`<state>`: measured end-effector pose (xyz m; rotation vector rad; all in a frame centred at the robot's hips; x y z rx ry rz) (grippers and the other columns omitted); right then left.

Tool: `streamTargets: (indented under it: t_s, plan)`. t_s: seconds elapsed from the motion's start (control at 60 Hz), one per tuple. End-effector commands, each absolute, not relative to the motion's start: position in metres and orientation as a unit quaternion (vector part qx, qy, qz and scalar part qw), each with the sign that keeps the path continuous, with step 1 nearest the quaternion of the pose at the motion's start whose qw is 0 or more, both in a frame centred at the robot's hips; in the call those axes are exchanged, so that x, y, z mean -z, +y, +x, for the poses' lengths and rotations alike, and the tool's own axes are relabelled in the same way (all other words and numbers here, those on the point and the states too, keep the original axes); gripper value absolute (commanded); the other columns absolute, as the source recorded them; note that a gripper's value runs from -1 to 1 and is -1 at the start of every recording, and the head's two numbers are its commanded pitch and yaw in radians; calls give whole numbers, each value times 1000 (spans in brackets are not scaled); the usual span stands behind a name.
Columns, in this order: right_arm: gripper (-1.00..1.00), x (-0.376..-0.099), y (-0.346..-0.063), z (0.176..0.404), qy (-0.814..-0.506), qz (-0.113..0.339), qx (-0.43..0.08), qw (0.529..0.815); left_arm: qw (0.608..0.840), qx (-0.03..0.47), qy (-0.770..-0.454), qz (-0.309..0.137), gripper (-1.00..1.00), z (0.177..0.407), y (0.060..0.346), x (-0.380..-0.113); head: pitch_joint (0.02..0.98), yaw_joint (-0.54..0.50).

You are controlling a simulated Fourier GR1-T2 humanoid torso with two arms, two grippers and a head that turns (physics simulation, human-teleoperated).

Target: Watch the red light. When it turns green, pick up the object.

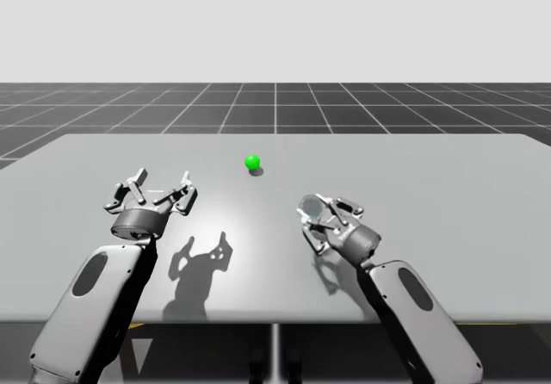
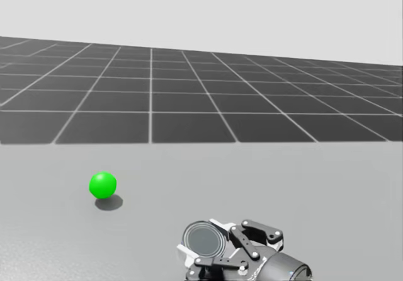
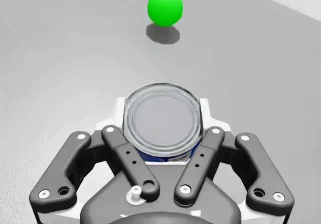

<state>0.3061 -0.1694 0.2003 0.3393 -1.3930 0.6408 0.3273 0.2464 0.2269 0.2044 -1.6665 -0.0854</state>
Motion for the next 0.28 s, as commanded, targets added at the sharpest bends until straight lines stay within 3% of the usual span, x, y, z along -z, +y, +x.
streamTargets:
  t_s: [0.017, 0.283]
  plan:
    - [1000, -258, -177, 329, -695, 110, -222, 675, 667, 38, -739, 91, -1000, 328, 246, -227, 405, -171]
    - [982, -328, -178, 333, -747, 99, -204, 625, 667, 38, -739, 91, -1000, 328, 246, -227, 413, -169]
